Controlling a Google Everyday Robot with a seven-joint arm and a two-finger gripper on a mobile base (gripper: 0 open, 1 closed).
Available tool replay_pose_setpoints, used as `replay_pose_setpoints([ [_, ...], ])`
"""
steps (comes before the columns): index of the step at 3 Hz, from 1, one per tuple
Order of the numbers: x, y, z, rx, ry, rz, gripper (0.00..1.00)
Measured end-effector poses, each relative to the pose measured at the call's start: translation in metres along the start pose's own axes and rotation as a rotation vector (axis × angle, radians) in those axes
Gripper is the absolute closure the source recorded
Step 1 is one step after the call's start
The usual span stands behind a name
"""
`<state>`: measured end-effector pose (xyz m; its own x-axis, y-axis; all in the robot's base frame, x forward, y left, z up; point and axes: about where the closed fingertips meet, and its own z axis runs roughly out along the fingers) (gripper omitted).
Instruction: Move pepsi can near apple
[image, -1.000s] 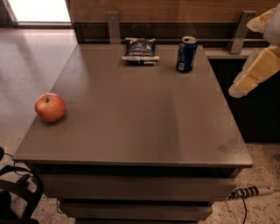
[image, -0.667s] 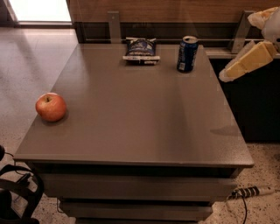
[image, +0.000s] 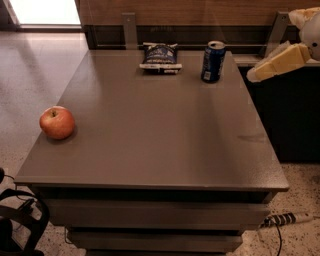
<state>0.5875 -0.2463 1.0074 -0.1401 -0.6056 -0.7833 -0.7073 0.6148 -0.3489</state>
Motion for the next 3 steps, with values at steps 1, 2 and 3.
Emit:
replay_pose_setpoints([
  [1,-0.004,-0.021,0.017,0.018,-0.052,0.032,0.0],
  [2,-0.002,-0.05,0.043,0.03,-0.109,0.084,0.0],
  [3,0.007,-0.075,0.072,0.038,-0.143,0.13,0.0],
])
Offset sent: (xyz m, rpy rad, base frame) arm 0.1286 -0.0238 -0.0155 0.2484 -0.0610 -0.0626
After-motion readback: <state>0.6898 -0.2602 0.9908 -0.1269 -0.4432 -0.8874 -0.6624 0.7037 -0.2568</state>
